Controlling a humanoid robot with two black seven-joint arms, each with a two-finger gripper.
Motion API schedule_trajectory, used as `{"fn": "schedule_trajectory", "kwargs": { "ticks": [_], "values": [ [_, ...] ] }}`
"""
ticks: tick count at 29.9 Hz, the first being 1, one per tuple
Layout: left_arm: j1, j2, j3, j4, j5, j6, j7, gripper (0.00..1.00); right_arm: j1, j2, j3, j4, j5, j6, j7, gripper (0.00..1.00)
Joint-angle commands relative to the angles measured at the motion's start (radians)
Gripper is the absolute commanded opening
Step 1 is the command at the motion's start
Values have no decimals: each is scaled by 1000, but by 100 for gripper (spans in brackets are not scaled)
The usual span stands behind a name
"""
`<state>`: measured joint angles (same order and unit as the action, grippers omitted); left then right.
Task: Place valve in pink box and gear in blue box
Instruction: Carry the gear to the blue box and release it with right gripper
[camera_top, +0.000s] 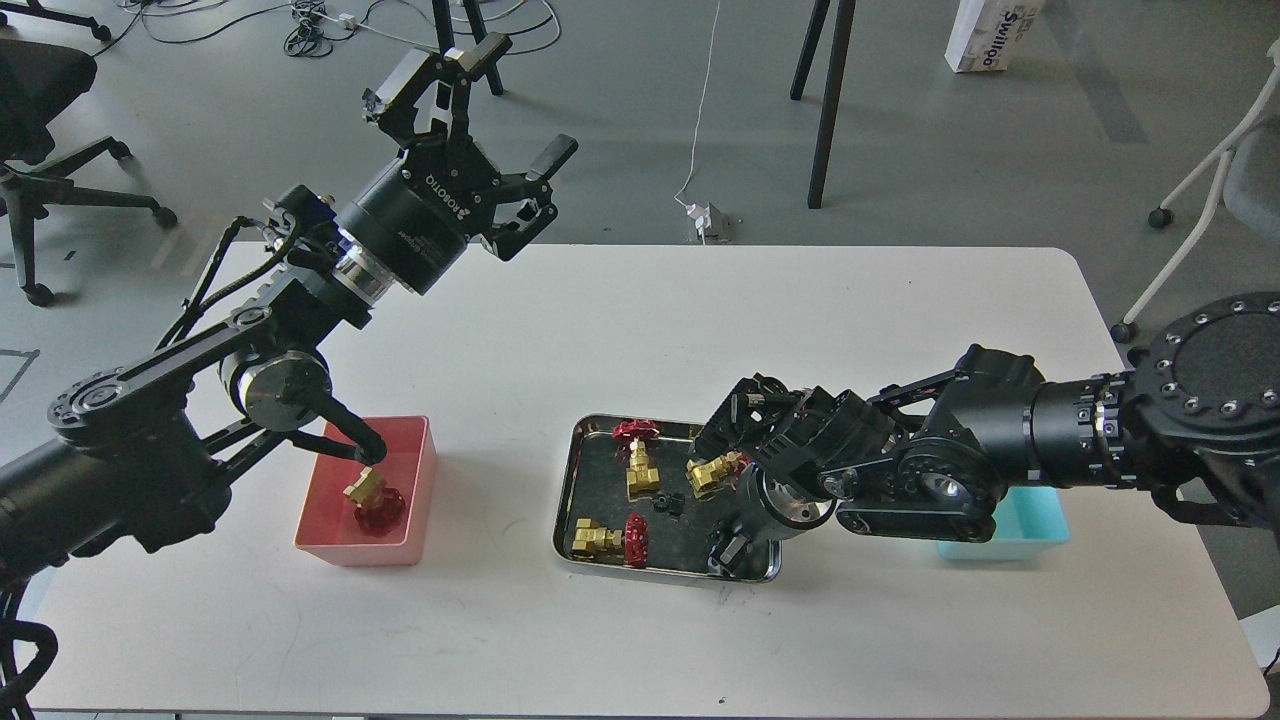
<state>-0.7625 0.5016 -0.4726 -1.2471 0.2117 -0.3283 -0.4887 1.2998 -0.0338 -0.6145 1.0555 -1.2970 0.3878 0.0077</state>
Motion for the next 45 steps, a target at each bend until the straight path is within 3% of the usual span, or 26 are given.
{"fn": "schedule_trajectory", "kwargs": {
  "ticks": [1,7,13,16,20,26,29,31,33,40,43,45],
  "values": [
    [6,0,-1,0,0,0,0,97,24,-24,12,15,7,-1,0,9],
    [6,-20,0,0,2,2,0,97,101,-191,74,135,15,-1,1,8],
    [6,-29,0,0,3,2,0,97,150,-532,128,290,13,0,5,8],
    [11,-40,0,0,5,2,0,97,130,-673,117,294,-7,2,-2,8],
    [11,-67,0,1,6,2,0,97,75,-790,124,299,-25,0,-2,8],
    [11,-94,0,12,8,3,0,98,4,-822,128,294,-31,-3,-8,10],
    [11,-94,0,12,8,3,0,98,-11,-821,133,293,-31,-16,-12,29],
    [11,-89,0,12,8,2,0,98,-22,-821,148,293,-30,-36,-12,61],
    [11,-86,2,12,8,2,0,98,-33,-821,168,291,-28,-53,-12,100],
    [-1,-77,2,43,9,2,0,98,-50,-822,343,235,54,-95,-6,100],
    [-15,-74,-15,92,8,-6,0,98,-92,-816,499,187,323,-177,3,100],
    [-40,-63,-29,113,3,-58,0,98,-119,-808,605,172,566,-216,15,100]
  ]
}}
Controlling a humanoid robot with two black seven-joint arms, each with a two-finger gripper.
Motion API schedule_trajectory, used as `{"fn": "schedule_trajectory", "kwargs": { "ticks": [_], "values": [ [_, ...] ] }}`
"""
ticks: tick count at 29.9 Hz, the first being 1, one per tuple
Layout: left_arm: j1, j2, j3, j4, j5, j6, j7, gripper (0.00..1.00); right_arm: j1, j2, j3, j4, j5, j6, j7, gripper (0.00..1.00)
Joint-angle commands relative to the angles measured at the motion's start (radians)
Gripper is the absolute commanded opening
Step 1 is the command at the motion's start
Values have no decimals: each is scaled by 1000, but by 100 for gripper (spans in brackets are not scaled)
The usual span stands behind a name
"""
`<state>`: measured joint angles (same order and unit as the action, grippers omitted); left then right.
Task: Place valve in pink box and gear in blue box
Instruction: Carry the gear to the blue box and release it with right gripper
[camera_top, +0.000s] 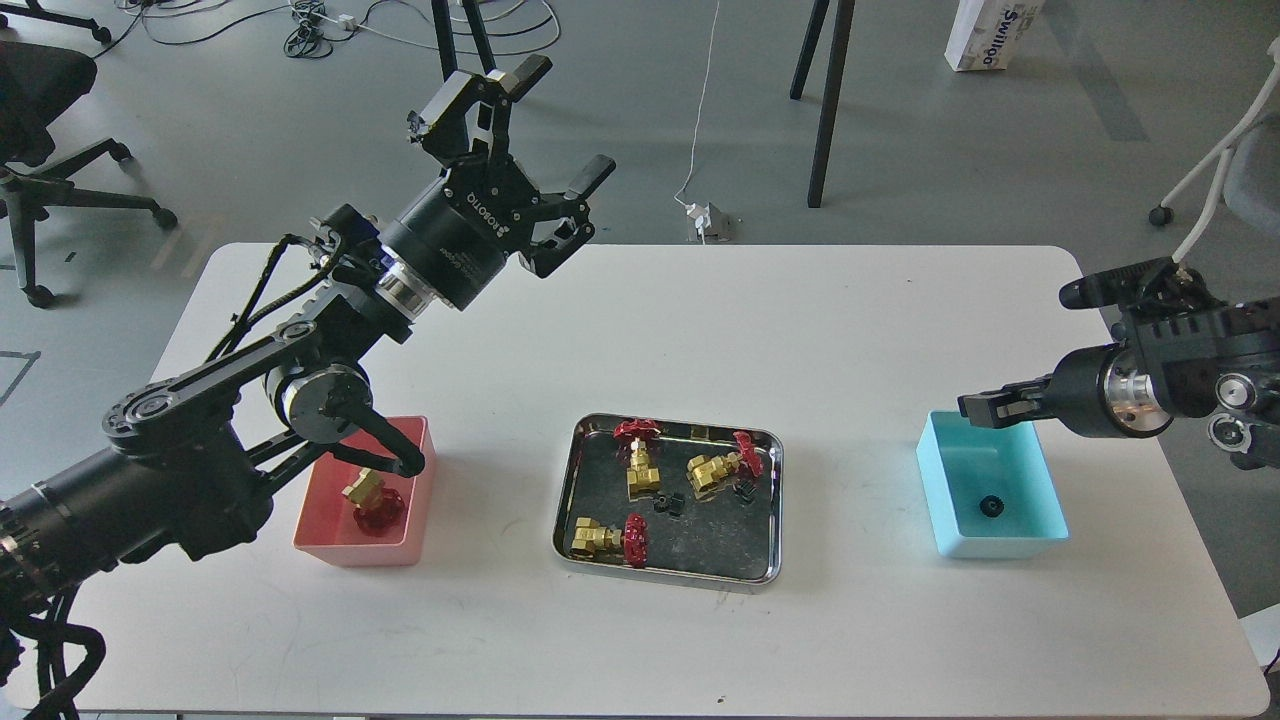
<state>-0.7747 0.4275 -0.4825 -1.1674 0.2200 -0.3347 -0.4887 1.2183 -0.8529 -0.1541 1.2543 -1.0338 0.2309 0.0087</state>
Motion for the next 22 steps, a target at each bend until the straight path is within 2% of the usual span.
{"fn": "schedule_trajectory", "kwargs": {
  "ticks": [1,2,5,6,10,15,22],
  "values": [
    [-44,19,-24,40,-10,-117,0,98,-52,17,210,-36,445,-68,36,100],
    [-58,22,-36,45,-17,-154,0,98,-74,29,276,-44,591,-67,77,100],
    [-64,16,-88,107,-54,-154,0,99,-135,87,414,-76,902,-36,219,100],
    [-64,13,-97,135,-73,-154,0,99,-151,103,451,-87,955,-10,253,100],
    [-63,-22,-103,184,-129,-154,0,99,-212,155,568,-179,1084,258,341,100],
    [-52,-42,-100,181,-126,-154,0,99,-276,228,694,-305,1201,258,353,100],
    [-69,-41,-93,172,-126,-154,0,99,-295,252,715,-338,1207,258,358,100]
  ]
}}
